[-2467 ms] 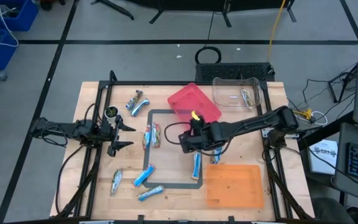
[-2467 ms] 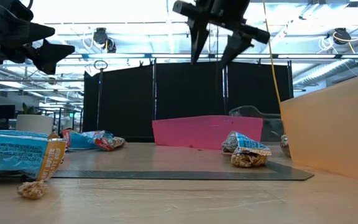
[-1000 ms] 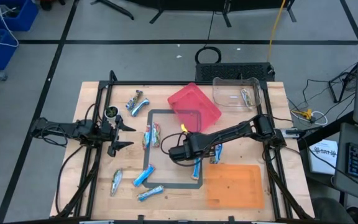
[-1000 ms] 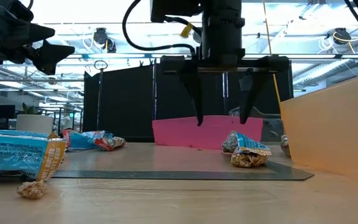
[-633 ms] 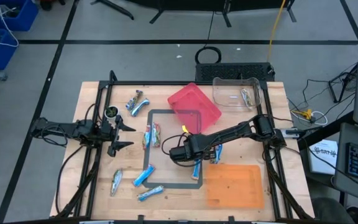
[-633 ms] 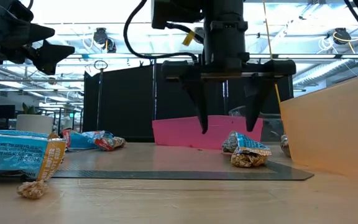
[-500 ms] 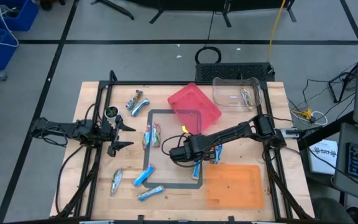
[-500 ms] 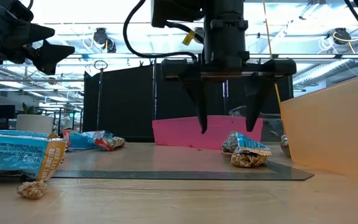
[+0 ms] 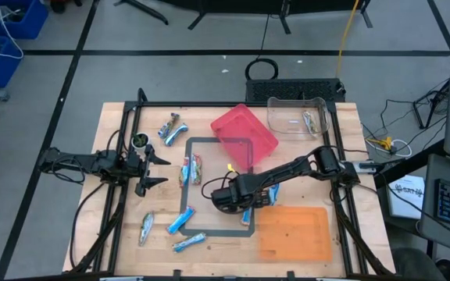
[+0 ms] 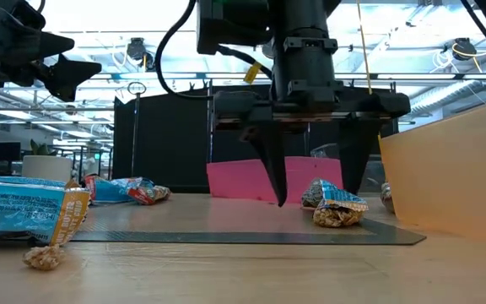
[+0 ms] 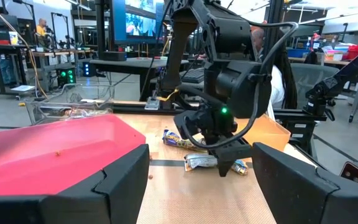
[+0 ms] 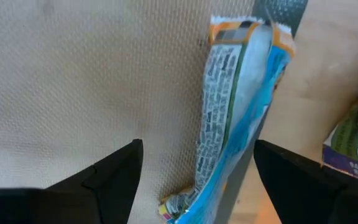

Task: Pick and place Granola Bars by type
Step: Put the yellow granola bar into the transparent bin

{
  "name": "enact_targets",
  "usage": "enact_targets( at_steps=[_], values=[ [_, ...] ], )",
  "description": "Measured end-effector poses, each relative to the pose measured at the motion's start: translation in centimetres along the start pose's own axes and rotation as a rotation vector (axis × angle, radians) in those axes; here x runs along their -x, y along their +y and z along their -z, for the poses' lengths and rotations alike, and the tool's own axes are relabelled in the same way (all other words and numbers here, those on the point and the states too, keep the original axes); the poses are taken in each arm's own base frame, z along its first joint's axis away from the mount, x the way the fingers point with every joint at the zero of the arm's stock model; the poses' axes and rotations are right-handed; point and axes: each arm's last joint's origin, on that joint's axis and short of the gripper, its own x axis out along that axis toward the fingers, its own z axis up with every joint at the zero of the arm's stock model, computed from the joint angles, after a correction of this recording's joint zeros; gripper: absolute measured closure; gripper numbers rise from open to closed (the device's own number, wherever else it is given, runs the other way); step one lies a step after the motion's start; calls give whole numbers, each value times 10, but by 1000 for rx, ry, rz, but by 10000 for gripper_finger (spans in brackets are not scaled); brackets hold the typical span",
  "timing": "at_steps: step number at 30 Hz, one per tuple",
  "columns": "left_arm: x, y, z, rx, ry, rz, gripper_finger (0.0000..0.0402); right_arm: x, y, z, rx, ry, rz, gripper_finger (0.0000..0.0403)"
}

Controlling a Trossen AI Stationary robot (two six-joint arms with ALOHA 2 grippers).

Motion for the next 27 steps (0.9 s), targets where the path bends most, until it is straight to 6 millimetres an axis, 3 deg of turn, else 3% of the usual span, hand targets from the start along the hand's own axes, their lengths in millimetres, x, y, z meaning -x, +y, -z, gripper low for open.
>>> enact_targets(
  at_steps=[9, 16, 21, 27],
  values=[
    [0, 0, 0, 0, 0, 0, 122, -1, 0, 2, 11, 26, 6, 107],
    [0, 0, 0, 0, 0, 0, 117, -4, 0, 2, 20, 57, 22, 132],
    [0, 0, 0, 0, 0, 0, 124, -5, 0, 1, 20, 57, 21, 171],
    [0, 0, 0, 0, 0, 0, 122, -5, 1, 0, 21, 57, 16, 246]
  ],
)
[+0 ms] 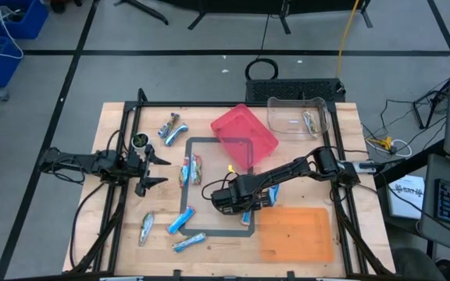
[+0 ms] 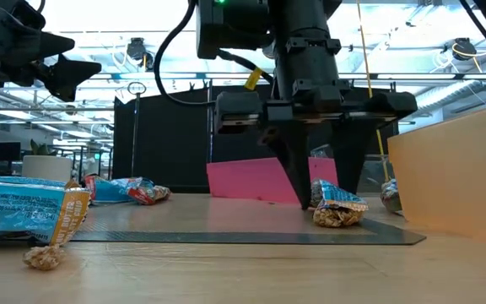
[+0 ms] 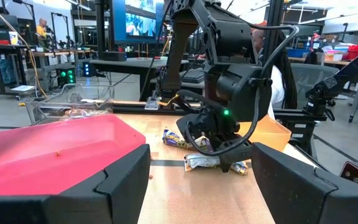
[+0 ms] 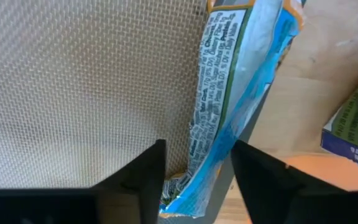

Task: Pick and place Granola Bars by type
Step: Put the yellow granola bar into the transparent bin

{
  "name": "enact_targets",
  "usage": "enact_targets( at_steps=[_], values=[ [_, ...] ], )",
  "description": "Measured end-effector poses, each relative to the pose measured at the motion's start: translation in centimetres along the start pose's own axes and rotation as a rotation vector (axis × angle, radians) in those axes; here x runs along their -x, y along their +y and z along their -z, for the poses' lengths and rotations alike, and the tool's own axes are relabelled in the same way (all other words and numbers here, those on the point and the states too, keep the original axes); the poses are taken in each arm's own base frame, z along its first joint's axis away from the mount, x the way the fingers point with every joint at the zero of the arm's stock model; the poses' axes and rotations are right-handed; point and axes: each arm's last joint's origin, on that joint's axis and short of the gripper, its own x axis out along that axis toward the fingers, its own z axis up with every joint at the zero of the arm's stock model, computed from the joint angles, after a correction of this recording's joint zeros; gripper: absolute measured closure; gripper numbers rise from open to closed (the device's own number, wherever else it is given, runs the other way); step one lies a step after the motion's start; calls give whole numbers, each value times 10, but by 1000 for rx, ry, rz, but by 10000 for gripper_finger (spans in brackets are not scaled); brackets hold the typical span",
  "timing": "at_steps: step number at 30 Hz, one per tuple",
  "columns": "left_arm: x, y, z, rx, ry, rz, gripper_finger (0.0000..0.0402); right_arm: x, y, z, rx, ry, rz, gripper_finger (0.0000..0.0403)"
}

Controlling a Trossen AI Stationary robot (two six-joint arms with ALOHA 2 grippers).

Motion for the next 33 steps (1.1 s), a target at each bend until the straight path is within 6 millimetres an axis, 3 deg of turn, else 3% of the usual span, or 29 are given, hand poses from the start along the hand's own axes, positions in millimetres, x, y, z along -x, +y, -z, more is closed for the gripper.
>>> enact_targets(
  at_steps=[12, 23, 33],
  values=[
    [0, 0, 0, 0, 0, 0, 128, 0, 2, -1, 39, 0, -18, 389],
    [0, 0, 0, 0, 0, 0, 124, 5, 5, -8, 86, 26, -63, 395],
    [0, 0, 0, 0, 0, 0, 122, 57, -13, -23, 163, 10, -140, 397]
  ],
)
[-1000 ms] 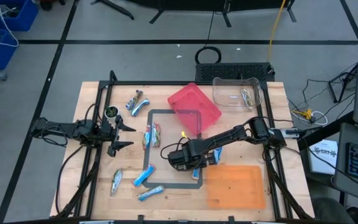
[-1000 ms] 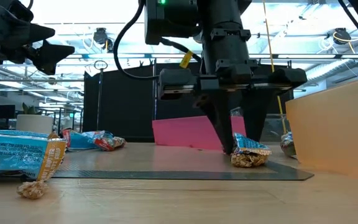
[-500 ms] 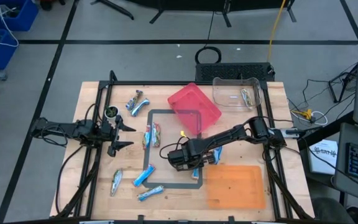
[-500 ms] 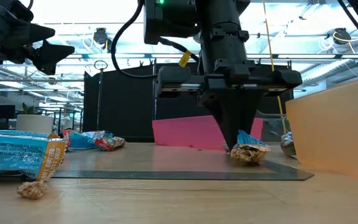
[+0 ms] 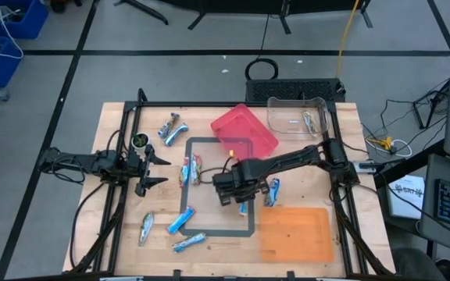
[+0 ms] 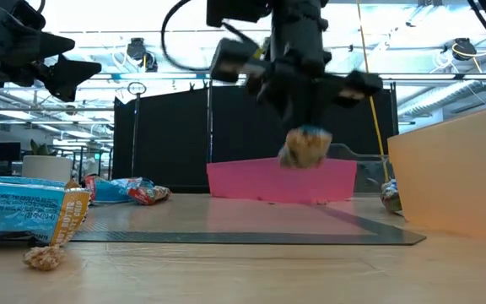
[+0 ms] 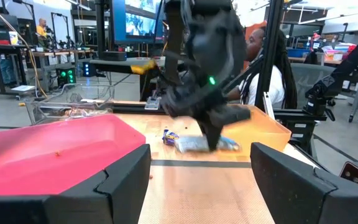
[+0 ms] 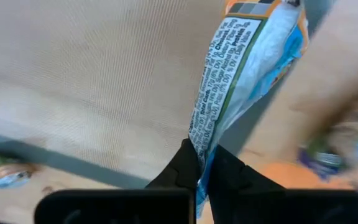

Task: Pick and place Granola Bars by type
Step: Put the yellow granola bar into the transparent bin

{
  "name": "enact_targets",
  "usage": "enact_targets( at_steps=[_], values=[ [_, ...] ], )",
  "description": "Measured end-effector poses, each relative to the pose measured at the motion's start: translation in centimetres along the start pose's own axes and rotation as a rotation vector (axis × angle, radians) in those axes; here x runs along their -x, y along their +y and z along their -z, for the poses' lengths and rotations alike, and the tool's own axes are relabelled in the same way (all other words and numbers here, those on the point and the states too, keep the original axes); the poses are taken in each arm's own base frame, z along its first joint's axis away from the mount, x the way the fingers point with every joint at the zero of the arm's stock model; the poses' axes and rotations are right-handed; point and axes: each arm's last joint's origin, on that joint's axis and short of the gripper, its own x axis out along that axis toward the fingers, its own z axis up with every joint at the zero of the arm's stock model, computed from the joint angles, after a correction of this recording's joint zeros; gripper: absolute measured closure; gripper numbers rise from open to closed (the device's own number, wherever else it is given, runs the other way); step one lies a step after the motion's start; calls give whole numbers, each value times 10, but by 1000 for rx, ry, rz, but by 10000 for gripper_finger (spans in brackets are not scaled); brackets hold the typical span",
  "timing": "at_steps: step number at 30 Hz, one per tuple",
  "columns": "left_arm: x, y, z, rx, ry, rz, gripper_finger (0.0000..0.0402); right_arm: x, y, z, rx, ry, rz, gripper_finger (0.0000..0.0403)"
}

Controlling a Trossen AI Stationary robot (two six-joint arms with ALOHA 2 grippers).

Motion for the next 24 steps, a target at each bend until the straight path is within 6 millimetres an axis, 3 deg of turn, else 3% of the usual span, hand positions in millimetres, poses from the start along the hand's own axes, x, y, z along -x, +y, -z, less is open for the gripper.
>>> enact_targets(
  at_steps=[8, 15, 18, 24],
  values=[
    [0, 0, 0, 0, 0, 0, 127, 70, -33, 2, 24, -9, -45, 398],
    [0, 0, 0, 0, 0, 0, 119, 137, -88, 5, -7, -73, -37, 398],
    [0, 0, 0, 0, 0, 0, 119, 158, -115, 5, -27, -92, 6, 398],
    [0, 0, 0, 0, 0, 0, 115, 188, -145, -6, 9, -179, -67, 398]
  ],
)
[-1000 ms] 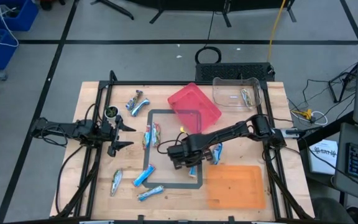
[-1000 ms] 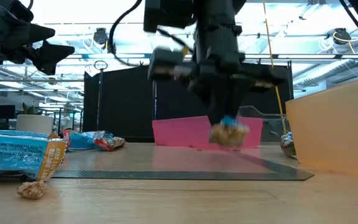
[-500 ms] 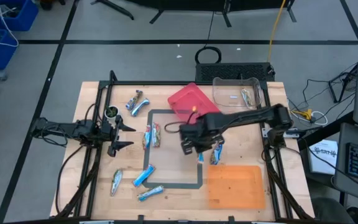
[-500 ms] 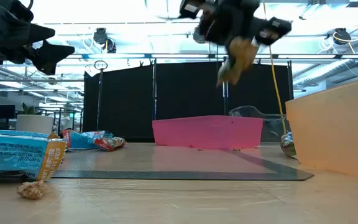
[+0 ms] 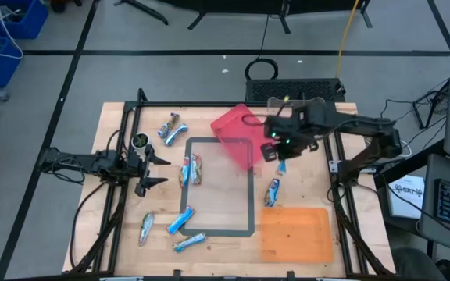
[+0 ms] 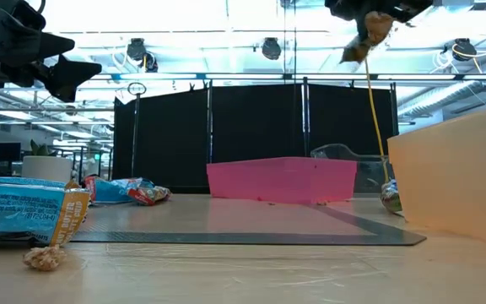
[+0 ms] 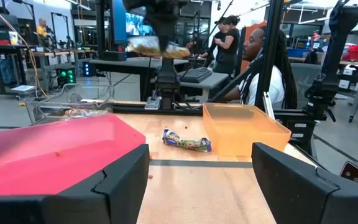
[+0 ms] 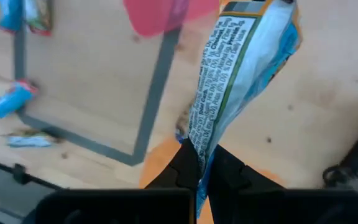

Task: Pick and place Granola Bars by type
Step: Put the yellow granola bar into the transparent bin

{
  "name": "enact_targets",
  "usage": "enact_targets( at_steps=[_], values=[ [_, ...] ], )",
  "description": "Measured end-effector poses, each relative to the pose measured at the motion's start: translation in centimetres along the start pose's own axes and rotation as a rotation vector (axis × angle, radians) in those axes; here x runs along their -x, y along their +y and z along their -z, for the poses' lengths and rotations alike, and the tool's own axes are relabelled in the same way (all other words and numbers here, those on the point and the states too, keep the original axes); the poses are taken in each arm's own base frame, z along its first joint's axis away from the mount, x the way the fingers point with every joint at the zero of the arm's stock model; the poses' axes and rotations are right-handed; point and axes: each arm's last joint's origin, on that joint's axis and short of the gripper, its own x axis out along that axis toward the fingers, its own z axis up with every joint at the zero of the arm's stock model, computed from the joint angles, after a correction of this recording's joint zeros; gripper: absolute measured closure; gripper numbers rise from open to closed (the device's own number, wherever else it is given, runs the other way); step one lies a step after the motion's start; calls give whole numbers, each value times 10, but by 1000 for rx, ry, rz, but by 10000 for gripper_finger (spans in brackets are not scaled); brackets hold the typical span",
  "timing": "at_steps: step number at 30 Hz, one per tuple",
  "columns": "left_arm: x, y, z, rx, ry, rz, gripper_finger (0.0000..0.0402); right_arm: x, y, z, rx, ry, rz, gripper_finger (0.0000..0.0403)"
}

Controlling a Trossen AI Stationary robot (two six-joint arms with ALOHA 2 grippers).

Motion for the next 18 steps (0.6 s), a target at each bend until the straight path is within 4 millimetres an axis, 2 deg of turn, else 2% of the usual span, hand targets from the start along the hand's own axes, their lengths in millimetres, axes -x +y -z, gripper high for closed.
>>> enact_targets(
  at_steps=[3, 18],
  values=[
    [0, 0, 0, 0, 1, -1, 118, 8, -11, -10, 22, -25, -12, 398],
    [0, 0, 0, 0, 0, 0, 115, 19, -61, -77, 183, -110, 22, 399]
  ],
)
